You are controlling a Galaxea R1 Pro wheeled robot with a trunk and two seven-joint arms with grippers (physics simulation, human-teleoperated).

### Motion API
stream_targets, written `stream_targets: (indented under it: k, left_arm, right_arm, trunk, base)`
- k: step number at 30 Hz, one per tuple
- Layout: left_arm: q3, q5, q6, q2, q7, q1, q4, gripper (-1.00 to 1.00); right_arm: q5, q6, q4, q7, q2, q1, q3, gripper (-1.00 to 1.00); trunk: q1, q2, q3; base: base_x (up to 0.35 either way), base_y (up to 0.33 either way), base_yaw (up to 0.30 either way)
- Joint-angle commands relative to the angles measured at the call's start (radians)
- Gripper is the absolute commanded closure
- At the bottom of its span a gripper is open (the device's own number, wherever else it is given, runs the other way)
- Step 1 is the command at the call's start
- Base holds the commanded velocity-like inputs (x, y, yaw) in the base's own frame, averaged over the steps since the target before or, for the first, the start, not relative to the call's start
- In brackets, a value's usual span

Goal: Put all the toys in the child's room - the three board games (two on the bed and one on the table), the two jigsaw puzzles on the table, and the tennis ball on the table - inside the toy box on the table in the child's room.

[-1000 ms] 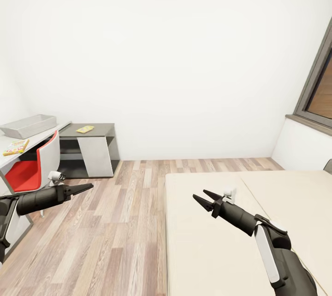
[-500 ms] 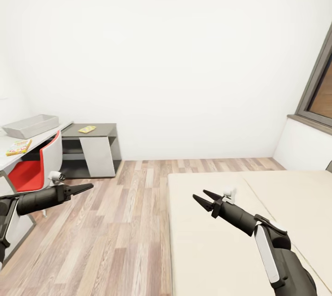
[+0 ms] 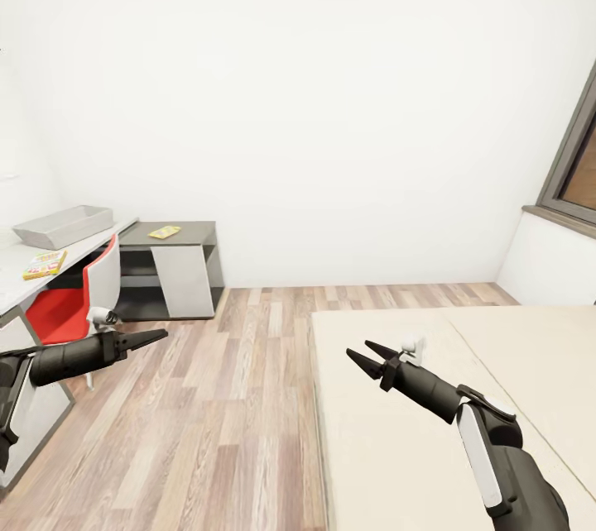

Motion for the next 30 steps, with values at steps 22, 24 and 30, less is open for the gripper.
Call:
stream_targets:
  k: [22,24,30]
  left_arm:
    - [0.0,0.0,0.01,0.0,-0.004,-0.001,0.0,-1.0]
    - [0.0,0.0,0.011,0.001,-0.004,-0.001,0.0,-1.0]
    - [0.0,-0.001,0.011,0.001,-0.004,-0.001,0.0,-1.0]
  right_arm:
    - [-0.01,0.008,-0.001,0.002,-0.001,-0.001,-0.001,-1.0]
    - [-0.011,0.008,-0.001,0.002,-0.002,-0.001,-0.001,-1.0]
    - [-0.01,0.008,-0.001,0.001,-0.001,-0.001,0.0,-1.0]
  trunk:
    - [0.001,-0.002,-0.002]
    - [0.001,-0.002,-0.002]
    - [0.001,-0.002,-0.002]
  base:
    - [0.0,0.175,0.0]
    - [0.0,0.175,0.0]
    - [0.0,0.186,0.0]
